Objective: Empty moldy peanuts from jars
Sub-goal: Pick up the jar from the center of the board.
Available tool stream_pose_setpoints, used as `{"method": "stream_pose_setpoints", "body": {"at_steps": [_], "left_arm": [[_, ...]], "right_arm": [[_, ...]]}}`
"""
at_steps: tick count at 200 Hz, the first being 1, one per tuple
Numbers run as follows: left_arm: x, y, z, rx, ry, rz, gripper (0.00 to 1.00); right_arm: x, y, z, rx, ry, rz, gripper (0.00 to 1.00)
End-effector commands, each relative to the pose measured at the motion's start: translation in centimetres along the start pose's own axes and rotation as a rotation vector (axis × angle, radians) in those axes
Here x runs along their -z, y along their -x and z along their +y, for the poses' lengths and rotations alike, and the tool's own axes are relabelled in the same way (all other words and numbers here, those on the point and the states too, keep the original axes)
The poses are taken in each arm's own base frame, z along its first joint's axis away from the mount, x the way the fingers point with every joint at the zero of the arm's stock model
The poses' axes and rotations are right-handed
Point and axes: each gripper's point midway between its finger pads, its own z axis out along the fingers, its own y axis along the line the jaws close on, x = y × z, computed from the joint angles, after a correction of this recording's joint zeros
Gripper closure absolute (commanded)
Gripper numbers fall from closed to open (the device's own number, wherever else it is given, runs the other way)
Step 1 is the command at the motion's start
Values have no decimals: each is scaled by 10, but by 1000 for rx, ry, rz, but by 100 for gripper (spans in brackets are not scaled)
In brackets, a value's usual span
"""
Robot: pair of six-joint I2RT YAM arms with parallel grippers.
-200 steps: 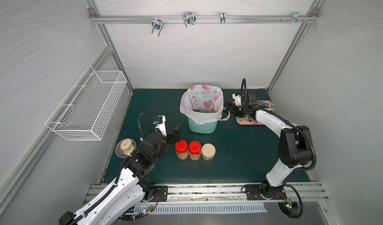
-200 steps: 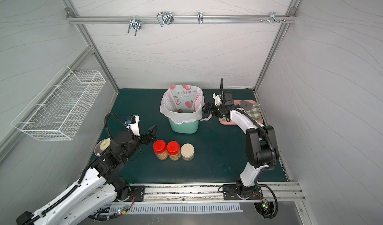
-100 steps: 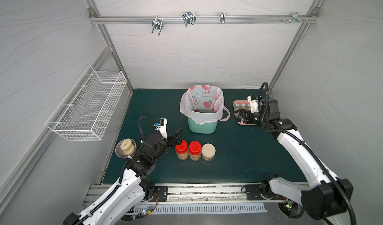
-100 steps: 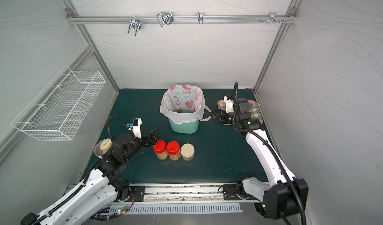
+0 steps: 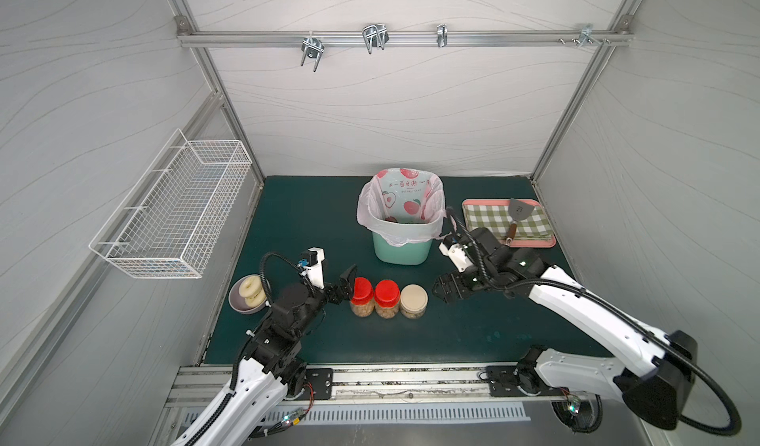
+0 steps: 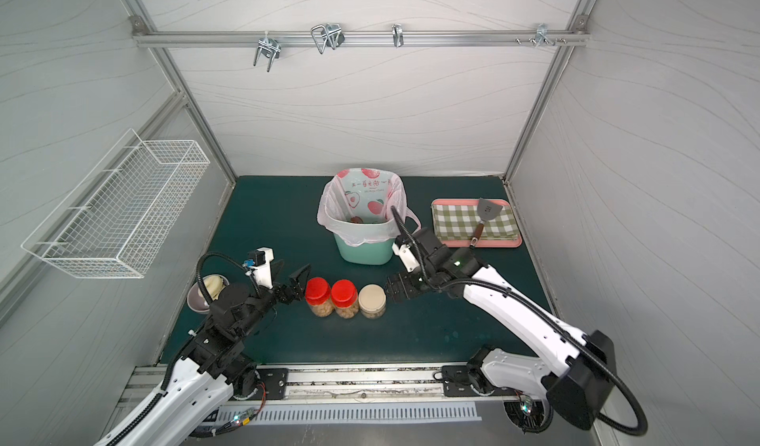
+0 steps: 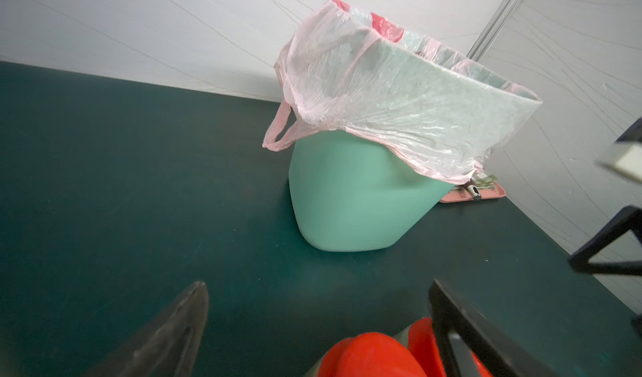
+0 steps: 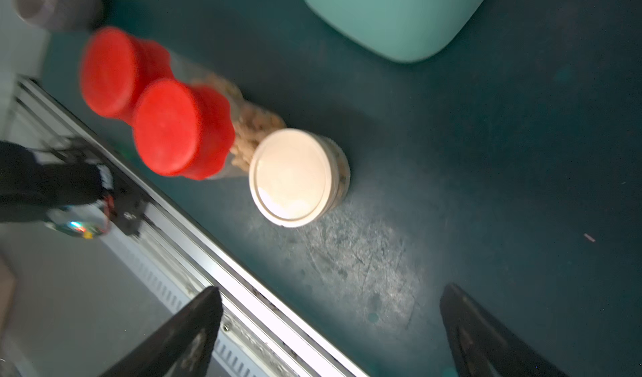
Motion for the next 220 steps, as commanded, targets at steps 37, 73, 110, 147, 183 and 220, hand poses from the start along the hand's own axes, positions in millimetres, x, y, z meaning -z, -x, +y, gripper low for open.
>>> {"method": "stream_pose_setpoints", "body": {"at_steps": [37,73,110,147,183,220], "left_arm": [[-5,9,-4,-31,-11,-6,1],[-12,3,-7,-18,-25,32,1],[-7,6,4,-4,34,-2,1],[-5,7,8,5,54,-19,1],[-8,5,5,2,40,2,1],[-10,5,0,-5,17,16,1]], "right_arm": [[-35,-22,16,144,-98,107,1],[-52,-11,32,189,-76,65,1],[-71,-5,35,227,-108,67,1],[-88,-7,32,242,-133,99,1],[-97,-4,39,253,-107,97,1],[-106,2,42,261,-115,83,1]]}}
